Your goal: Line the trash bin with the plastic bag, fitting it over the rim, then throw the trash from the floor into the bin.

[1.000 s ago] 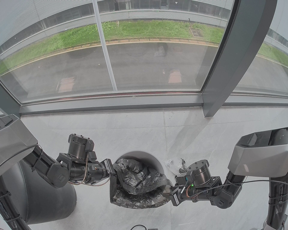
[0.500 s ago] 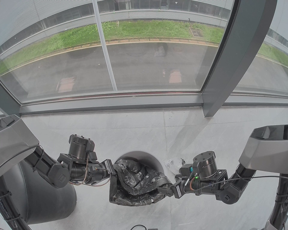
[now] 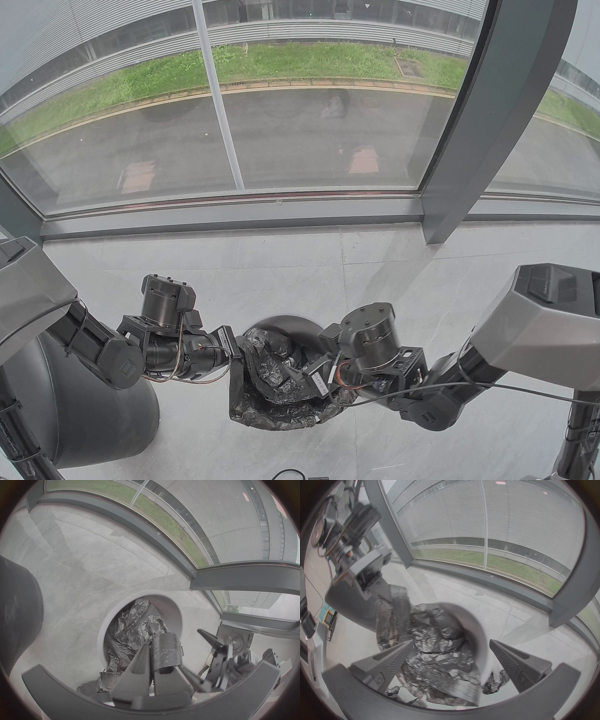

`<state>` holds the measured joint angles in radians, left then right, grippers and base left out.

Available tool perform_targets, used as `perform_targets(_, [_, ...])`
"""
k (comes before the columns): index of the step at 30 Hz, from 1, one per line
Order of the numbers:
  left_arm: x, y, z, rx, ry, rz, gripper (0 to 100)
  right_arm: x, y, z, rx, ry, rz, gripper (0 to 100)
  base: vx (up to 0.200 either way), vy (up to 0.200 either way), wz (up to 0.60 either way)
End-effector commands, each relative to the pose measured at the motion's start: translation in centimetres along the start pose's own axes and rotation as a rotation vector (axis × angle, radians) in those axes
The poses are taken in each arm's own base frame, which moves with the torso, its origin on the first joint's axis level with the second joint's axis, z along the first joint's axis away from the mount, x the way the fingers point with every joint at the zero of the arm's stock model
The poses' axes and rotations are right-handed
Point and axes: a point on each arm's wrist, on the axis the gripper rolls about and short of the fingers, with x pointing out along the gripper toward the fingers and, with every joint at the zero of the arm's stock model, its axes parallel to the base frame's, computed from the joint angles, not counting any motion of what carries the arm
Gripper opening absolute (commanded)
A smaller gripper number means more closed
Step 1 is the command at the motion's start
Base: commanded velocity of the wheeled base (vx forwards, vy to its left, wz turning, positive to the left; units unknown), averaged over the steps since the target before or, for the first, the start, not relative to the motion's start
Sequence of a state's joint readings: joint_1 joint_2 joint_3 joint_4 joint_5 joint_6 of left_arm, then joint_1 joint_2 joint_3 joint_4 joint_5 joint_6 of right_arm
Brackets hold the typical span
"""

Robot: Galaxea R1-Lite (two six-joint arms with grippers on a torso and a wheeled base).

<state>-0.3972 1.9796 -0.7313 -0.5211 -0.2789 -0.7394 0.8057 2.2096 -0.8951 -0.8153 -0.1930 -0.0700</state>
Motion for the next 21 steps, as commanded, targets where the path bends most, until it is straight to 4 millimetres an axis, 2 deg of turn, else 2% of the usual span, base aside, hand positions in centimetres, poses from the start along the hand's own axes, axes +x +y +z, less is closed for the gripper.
perform_targets(1, [-0.1,-0.4,0.4,0.002,-0.016,-0.014,0,2.0,3.4,-0.4,-0.051,0.039,0.057,100,0.000,0.000,0.00])
perform_targets(11, [0.2,-0.6,0.8,0.005,-0.025,-0.022,0,3.9,6.0,-1.6,-0.084,0.073,0.104,100,0.000,0.000,0.00])
perform_targets(21, [0.2,-0.6,0.8,0.005,-0.025,-0.022,0,5.3,5.9,-3.0,-0.093,0.134,0.090,100,0.000,0.000,0.00])
